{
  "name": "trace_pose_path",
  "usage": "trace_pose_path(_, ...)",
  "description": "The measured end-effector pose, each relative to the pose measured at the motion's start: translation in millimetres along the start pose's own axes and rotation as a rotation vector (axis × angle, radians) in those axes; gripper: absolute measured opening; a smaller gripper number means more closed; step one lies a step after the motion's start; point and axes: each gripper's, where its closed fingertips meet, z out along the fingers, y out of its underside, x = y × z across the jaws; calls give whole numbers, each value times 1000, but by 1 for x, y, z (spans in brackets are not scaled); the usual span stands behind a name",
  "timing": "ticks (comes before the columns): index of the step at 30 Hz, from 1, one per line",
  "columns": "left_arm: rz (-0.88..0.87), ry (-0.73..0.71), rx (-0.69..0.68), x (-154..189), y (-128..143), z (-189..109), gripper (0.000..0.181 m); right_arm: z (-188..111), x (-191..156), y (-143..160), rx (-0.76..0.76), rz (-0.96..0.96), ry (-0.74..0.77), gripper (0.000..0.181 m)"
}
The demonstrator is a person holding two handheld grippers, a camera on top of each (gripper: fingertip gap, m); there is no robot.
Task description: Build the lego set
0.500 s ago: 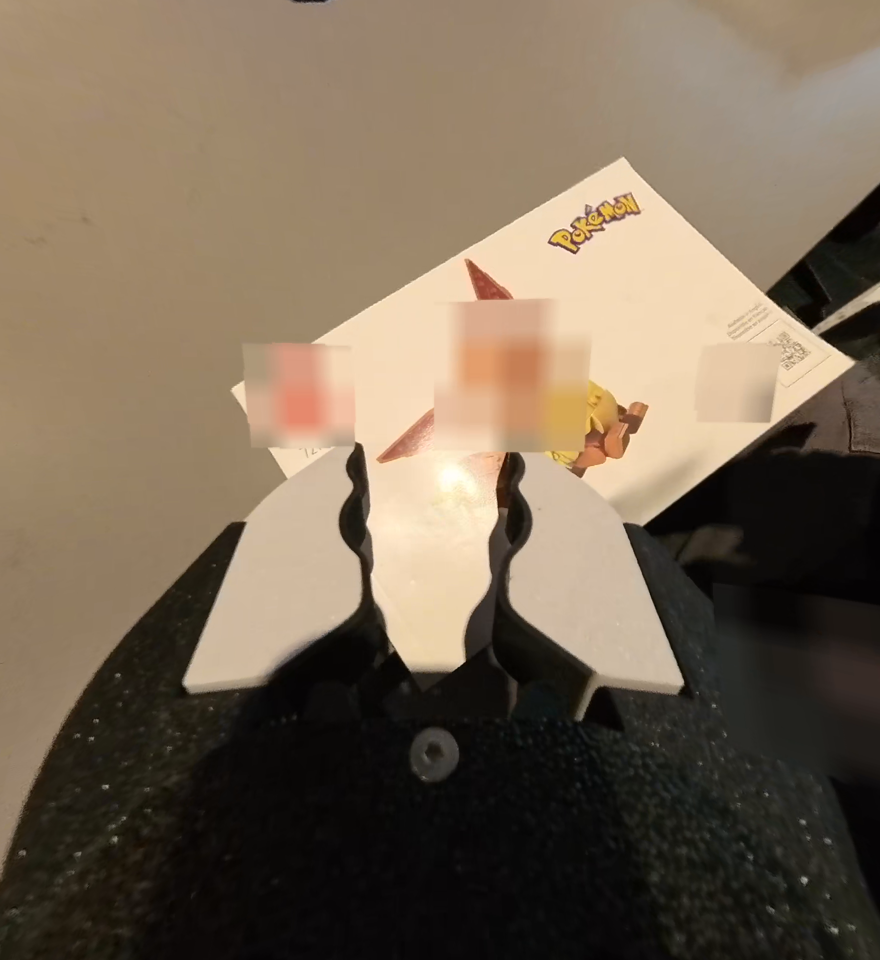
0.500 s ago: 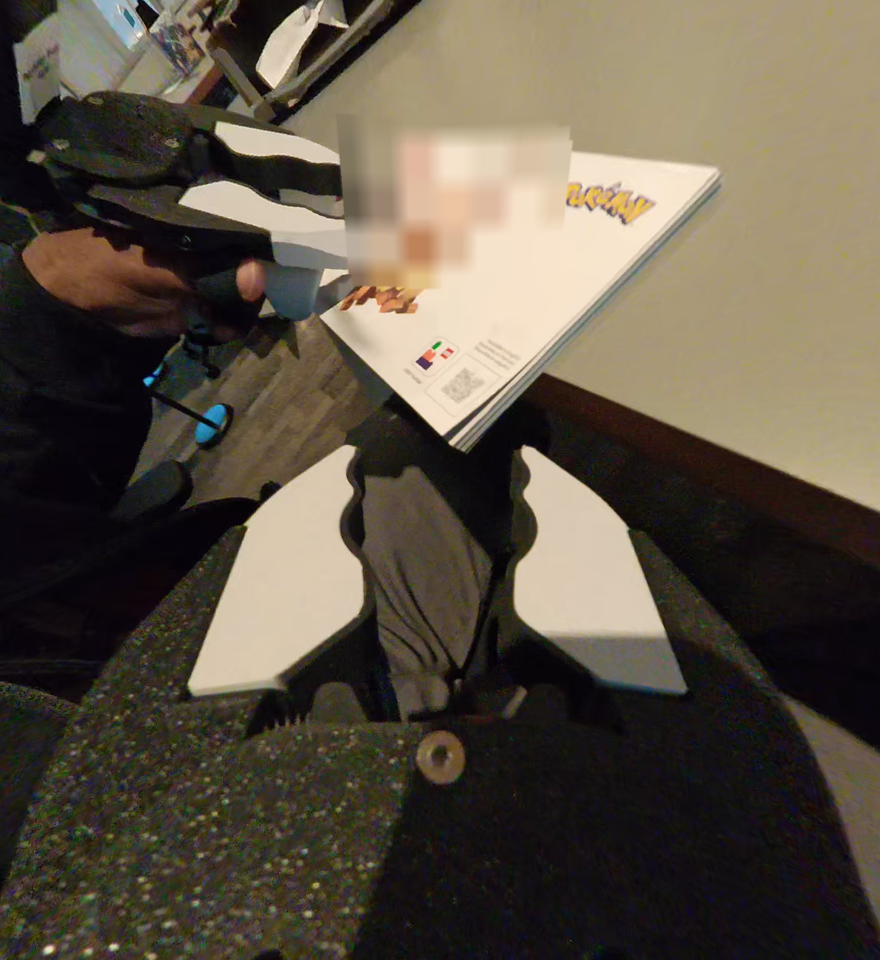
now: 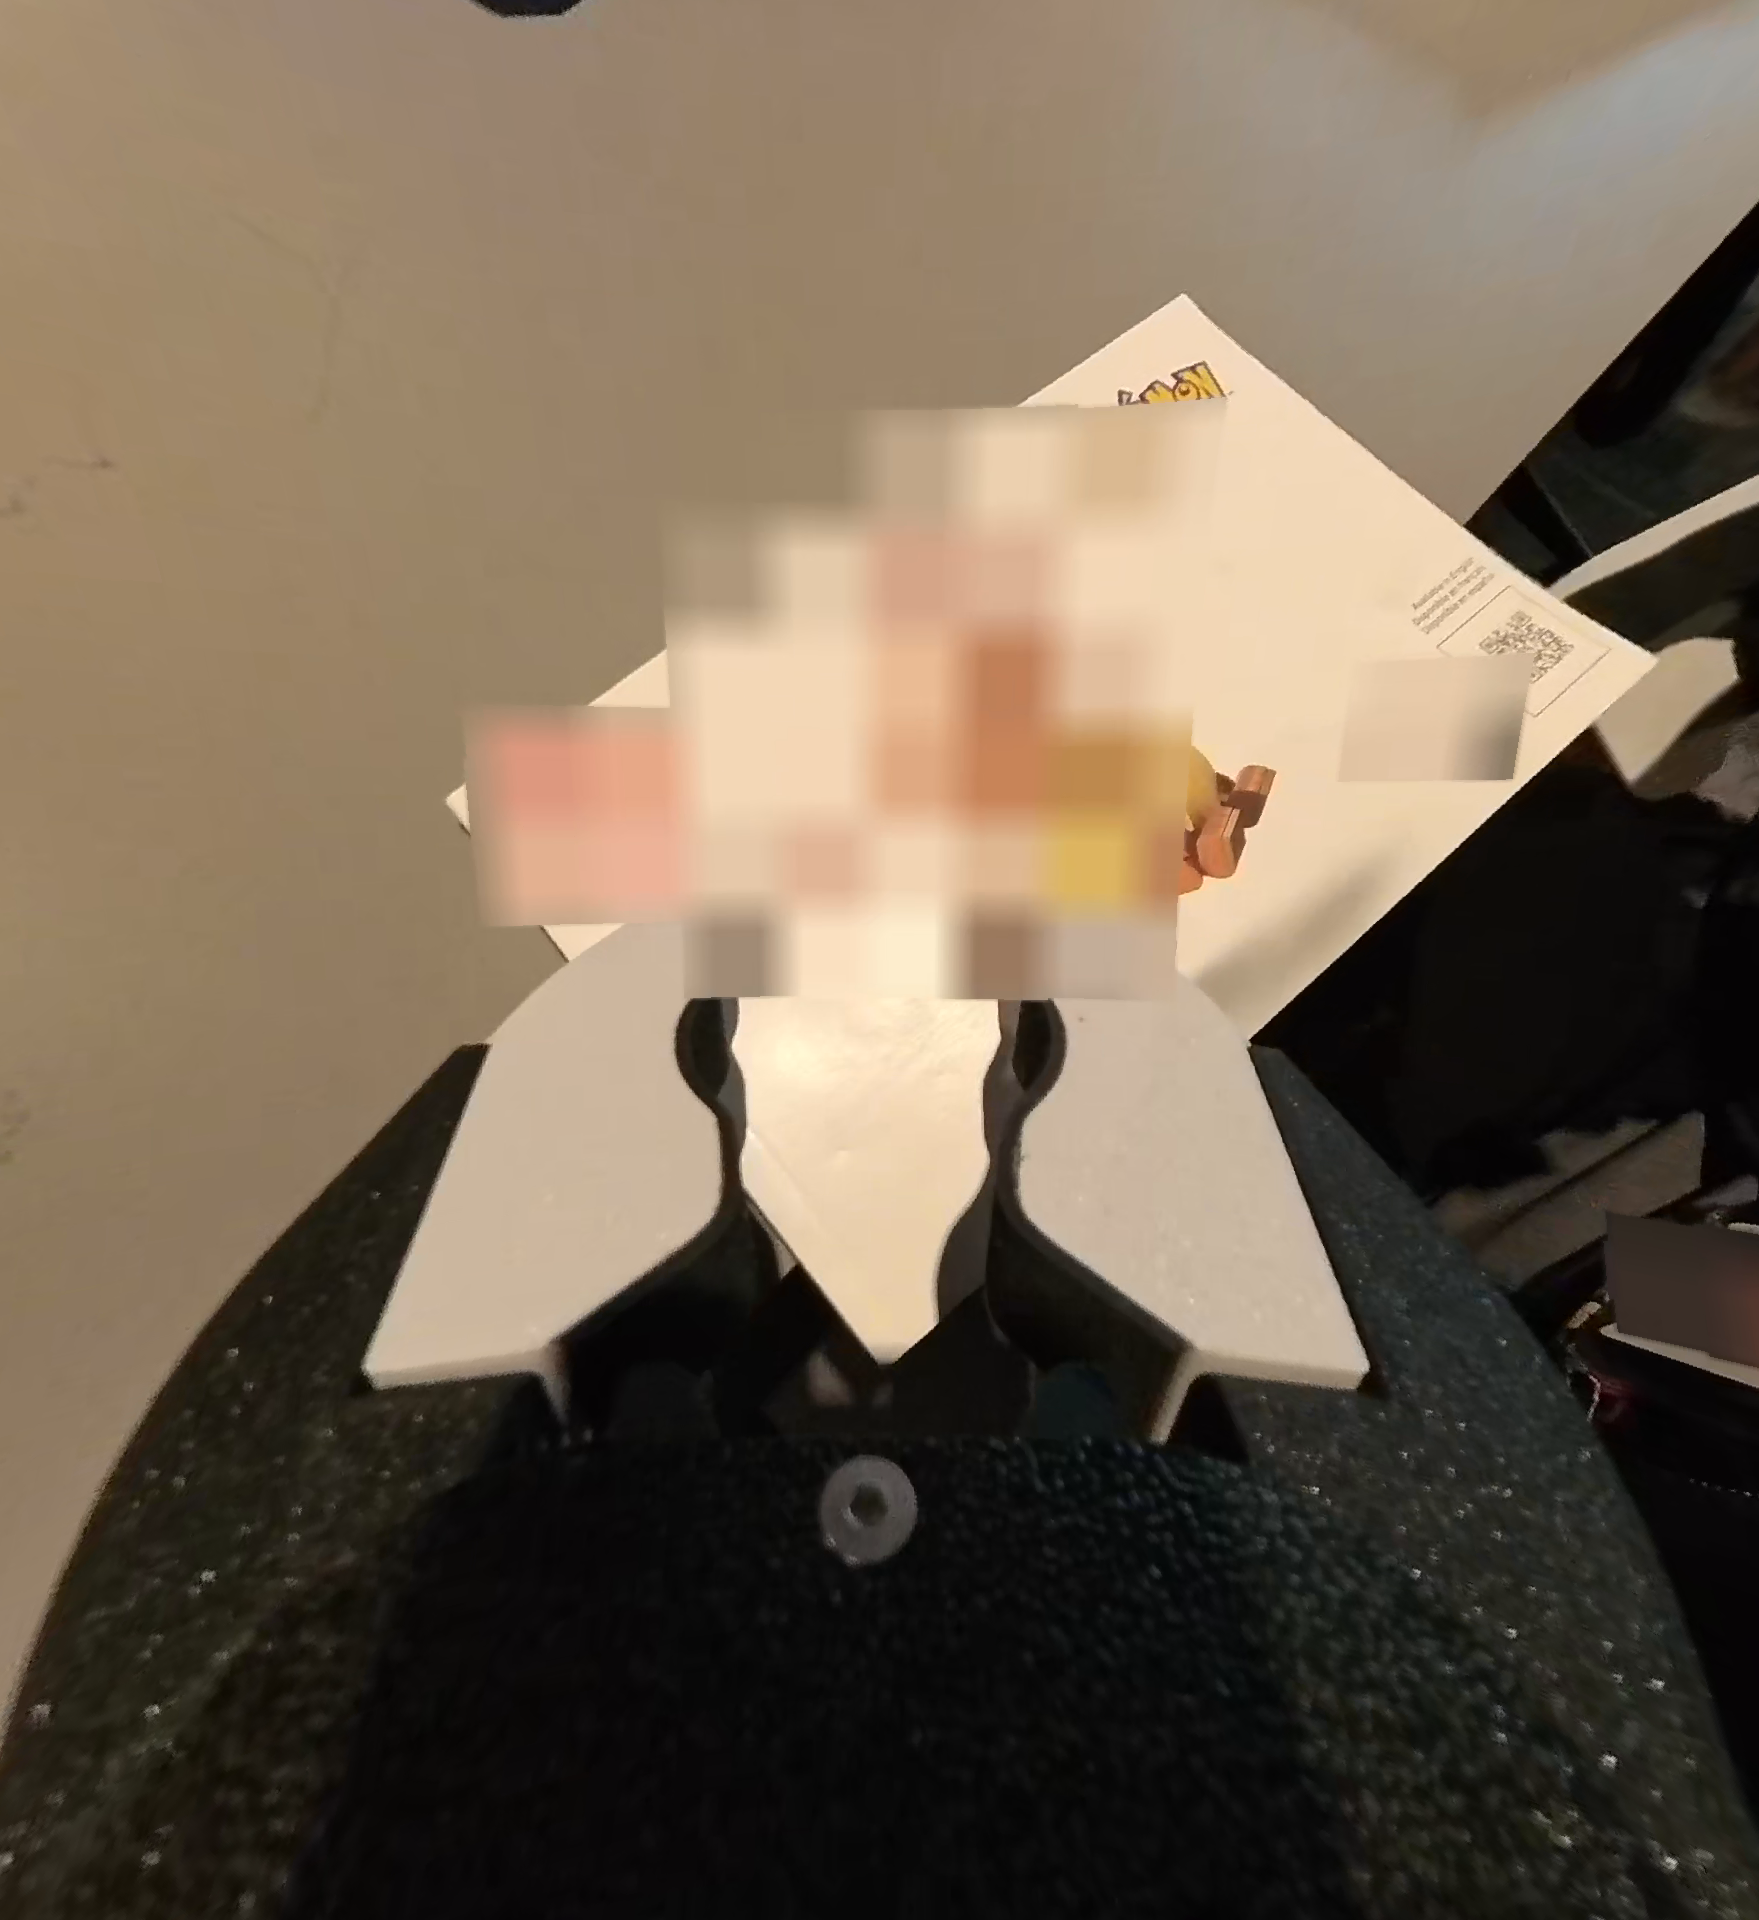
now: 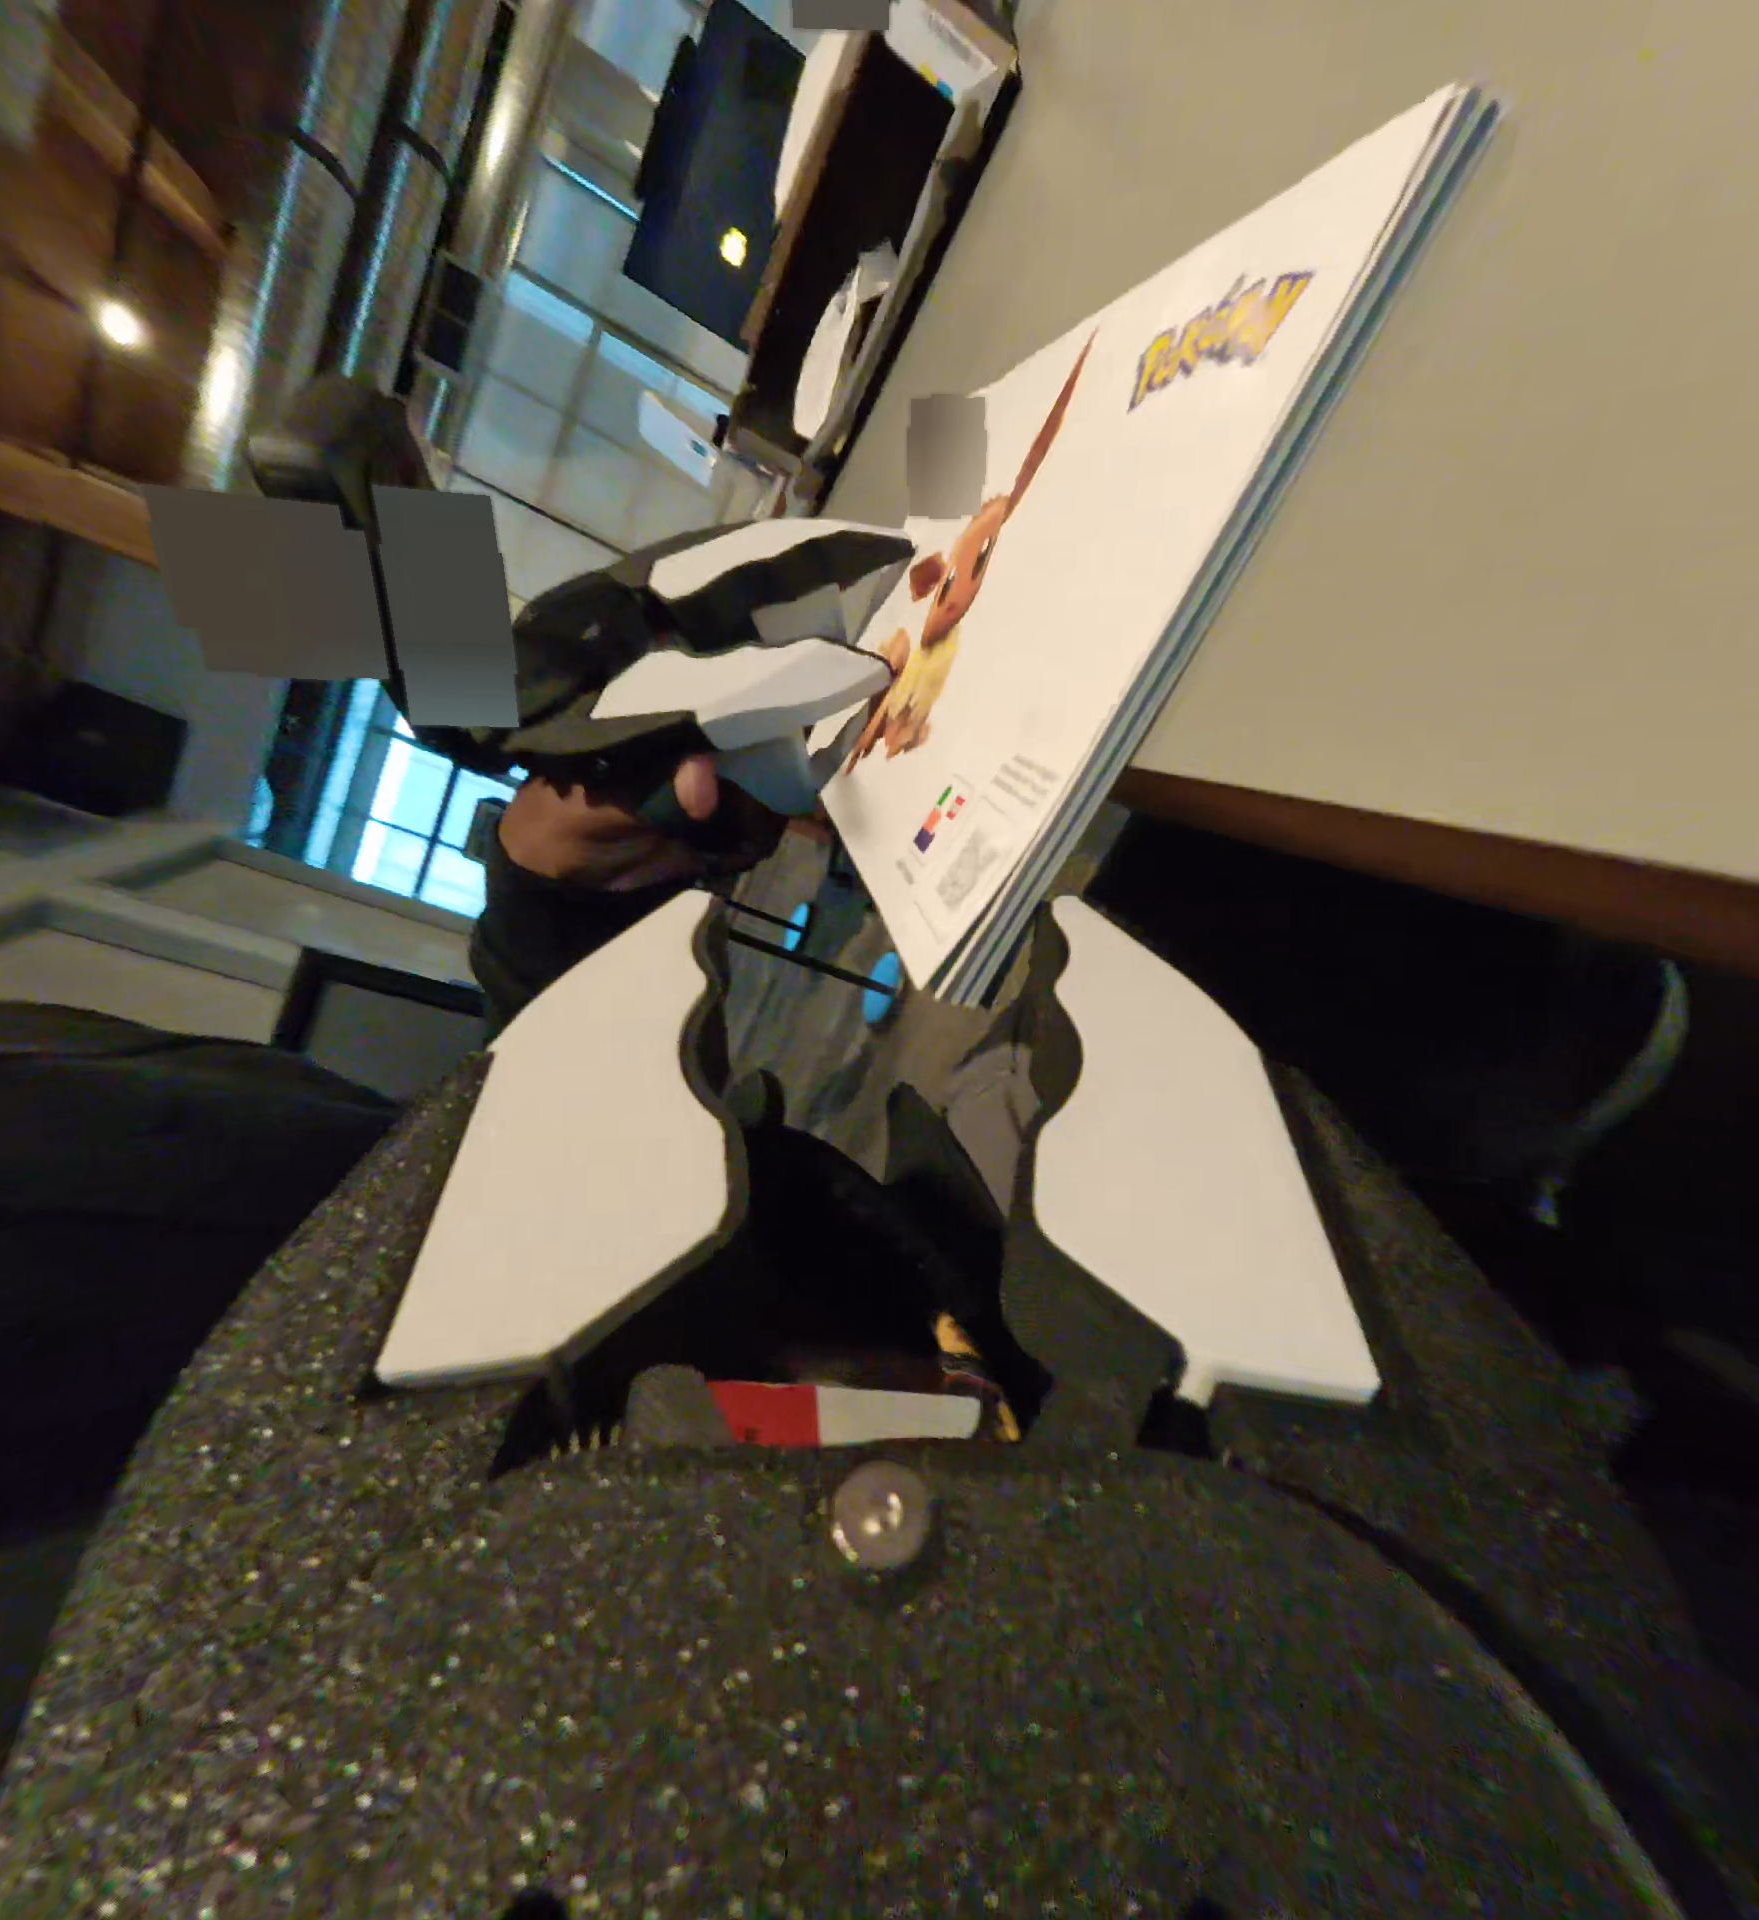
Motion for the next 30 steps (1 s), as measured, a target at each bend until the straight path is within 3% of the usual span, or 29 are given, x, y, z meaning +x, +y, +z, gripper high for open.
trace_pose_path(9,9,11,12,0,1,-1,52,6,11,-7,30,83,52,12)
trace_pose_path(19,-33,80,49,3,2,-7,51,3,3,-5,36,-47,72,7)
trace_pose_path(25,-309,217,272,-6,-10,-41,48,-6,-18,-11,70,-194,8,6)
trace_pose_path(30,-448,385,335,8,-6,-56,47,-15,-39,-15,38,-349,-45,6)
